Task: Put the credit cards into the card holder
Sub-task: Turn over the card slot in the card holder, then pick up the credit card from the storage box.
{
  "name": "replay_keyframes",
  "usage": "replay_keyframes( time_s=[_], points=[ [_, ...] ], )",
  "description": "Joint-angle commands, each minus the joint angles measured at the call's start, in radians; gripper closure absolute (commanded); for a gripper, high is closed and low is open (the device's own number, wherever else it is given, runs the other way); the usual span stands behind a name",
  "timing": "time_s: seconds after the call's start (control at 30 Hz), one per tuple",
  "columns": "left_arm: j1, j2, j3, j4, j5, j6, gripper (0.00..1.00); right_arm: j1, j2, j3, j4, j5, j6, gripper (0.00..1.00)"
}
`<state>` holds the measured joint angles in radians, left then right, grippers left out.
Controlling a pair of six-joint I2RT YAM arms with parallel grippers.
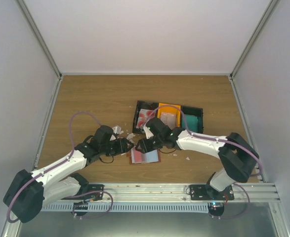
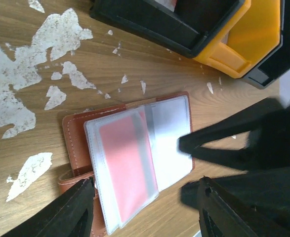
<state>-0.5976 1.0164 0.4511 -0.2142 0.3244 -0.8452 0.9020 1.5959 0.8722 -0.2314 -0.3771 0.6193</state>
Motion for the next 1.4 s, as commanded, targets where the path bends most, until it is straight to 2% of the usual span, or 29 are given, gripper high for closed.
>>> replay_keyframes(
  time_s=[0.0,0.1,0.27,0.43,0.57,0.67,0.77,0.93,1.2,1.37],
  points=[
    [0.011,0.008,-0.002,0.076,0.022,0.021,0.41,-0.058,-0.114,0.084,-0.144,0.179,-0.121,0.56],
    [0.017,0.020,0.011,0.076,0.010,0.028,0.38,-0.139,-0.161,0.103,-0.211,0.240,-0.192,0.56],
    [0.032,0.058,0.034,0.090,-0.006,0.030,0.35,-0.259,-0.182,0.161,-0.271,0.254,-0.338,0.56],
    [0.049,0.122,0.060,0.124,-0.009,0.022,0.29,-0.289,-0.089,0.273,-0.315,0.265,-0.480,0.56],
    [0.056,0.170,0.090,0.145,-0.006,0.032,0.25,-0.320,0.005,0.350,-0.372,0.319,-0.515,0.56],
    [0.059,0.212,0.113,0.161,-0.004,0.039,0.25,-0.365,0.046,0.367,-0.405,0.336,-0.542,0.63],
    [0.063,0.273,0.138,0.180,-0.023,0.039,0.27,-0.402,0.063,0.370,-0.426,0.333,-0.571,0.68],
    [0.073,0.372,0.188,0.200,-0.054,0.037,0.37,-0.426,0.101,0.366,-0.439,0.295,-0.613,0.72],
    [0.093,0.481,0.222,0.278,-0.077,0.027,0.53,-0.428,0.194,0.396,-0.437,0.296,-0.672,0.71],
    [0.102,0.507,0.223,0.307,-0.112,0.024,0.56,-0.423,0.176,0.474,-0.457,0.328,-0.648,0.69]
  ],
)
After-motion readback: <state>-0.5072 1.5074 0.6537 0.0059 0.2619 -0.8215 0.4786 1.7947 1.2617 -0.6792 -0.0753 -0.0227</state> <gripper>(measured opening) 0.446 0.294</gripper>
